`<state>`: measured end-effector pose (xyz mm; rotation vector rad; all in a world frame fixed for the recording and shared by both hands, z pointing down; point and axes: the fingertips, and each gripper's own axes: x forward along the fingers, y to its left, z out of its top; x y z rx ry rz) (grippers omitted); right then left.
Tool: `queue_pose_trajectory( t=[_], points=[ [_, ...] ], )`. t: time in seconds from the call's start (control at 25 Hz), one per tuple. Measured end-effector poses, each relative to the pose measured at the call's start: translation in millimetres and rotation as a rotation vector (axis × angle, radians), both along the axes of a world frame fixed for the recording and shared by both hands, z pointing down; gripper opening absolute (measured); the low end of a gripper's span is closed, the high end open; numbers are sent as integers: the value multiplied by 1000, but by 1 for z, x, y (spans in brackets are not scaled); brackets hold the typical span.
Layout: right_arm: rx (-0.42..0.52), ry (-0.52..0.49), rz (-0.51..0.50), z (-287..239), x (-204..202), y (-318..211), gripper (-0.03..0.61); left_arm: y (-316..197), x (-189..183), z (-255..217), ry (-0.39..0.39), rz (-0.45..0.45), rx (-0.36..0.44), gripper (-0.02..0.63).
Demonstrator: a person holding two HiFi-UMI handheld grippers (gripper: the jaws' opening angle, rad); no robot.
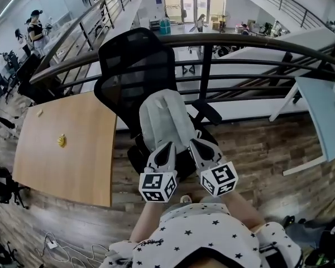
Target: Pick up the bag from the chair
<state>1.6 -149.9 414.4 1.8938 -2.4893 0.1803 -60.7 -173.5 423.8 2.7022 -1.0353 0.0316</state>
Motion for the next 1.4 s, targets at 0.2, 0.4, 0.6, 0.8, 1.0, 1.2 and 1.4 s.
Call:
queue_pose_trajectory(
  t=[0.2,0.4,0.6,0.8,1.0,1.2,1.4],
  points=[
    [-25,5,21,10,15,-35,-6,-37,3,13,-5,-17,-22,12],
    [-59,7,10,26,29,-74,-5,-73,9,31,-13,-43,-46,12],
    [-93,24,-45,39,33,-129,-5,-121,8,44,-34,-92,-71,12],
    [-109,44,-118,48,49,-183,-5,-165,22,51,-39,-131,-53,12],
    [-147,61,-199,74,70,-224,-5,-202,41,73,-69,-178,-61,12],
    [-168,99,-259,111,73,-263,-5,-238,44,109,-140,-235,-78,14],
    [-224,170,-322,152,70,-286,41,-259,37,142,-228,-295,-105,90]
  ],
)
